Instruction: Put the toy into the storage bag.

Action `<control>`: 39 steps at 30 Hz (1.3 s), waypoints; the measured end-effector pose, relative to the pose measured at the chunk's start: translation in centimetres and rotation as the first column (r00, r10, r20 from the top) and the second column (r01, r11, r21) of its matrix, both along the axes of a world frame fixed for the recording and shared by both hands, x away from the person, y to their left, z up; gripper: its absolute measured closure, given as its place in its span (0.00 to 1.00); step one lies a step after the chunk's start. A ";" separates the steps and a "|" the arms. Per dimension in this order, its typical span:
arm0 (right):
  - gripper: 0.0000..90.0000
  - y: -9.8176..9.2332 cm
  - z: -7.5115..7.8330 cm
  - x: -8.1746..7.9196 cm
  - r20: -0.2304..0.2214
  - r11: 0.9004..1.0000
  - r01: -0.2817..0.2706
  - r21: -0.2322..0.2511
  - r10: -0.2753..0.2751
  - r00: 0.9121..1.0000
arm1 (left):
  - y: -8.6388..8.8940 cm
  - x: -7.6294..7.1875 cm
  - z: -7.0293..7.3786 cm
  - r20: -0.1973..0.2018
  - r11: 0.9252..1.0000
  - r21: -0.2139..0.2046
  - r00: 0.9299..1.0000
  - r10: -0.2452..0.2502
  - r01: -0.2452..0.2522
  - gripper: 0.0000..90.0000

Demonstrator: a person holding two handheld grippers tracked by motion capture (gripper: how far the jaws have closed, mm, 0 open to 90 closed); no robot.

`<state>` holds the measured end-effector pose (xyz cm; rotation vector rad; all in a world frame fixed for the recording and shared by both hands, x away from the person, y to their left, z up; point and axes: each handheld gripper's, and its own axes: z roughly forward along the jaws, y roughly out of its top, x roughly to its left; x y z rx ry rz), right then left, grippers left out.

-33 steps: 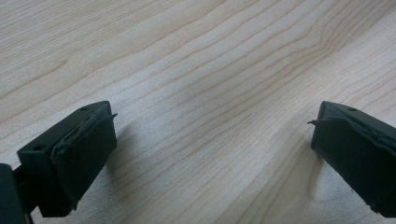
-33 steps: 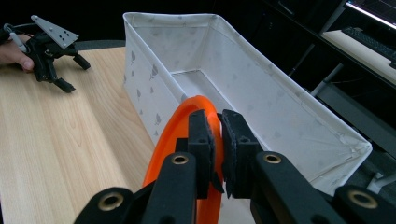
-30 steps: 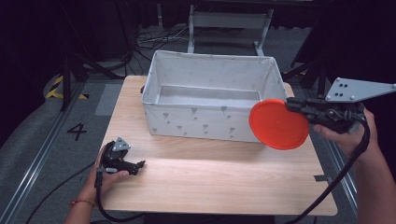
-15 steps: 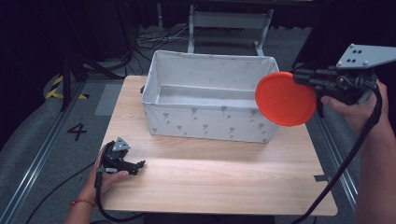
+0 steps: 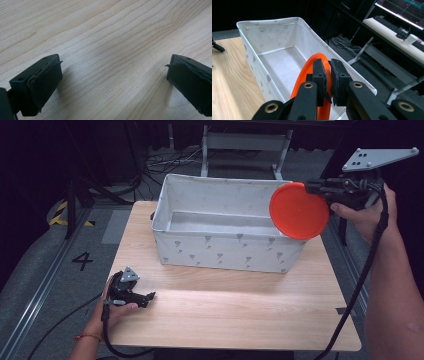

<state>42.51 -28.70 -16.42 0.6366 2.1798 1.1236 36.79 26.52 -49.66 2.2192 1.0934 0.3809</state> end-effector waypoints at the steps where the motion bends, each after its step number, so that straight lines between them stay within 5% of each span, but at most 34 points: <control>1: 0.93 0.0 -0.2 0.4 -0.004 1.000 0.001 0.003 -0.001 1.000 | 0.0 0.0 0.0 0.000 1.000 0.000 1.000 0.001 -0.001 0.01; 23: 0.93 2.6 -3.7 7.8 -0.075 0.999 -0.008 -0.052 0.004 0.997 | 0.0 0.0 0.0 -0.002 1.000 -0.001 1.000 0.005 -0.005 0.00; 39: 0.93 2.7 -7.7 10.0 -0.156 0.996 -0.041 -0.081 0.028 0.987 | 0.0 0.0 0.0 -0.002 1.000 -0.002 1.000 0.004 -0.004 0.00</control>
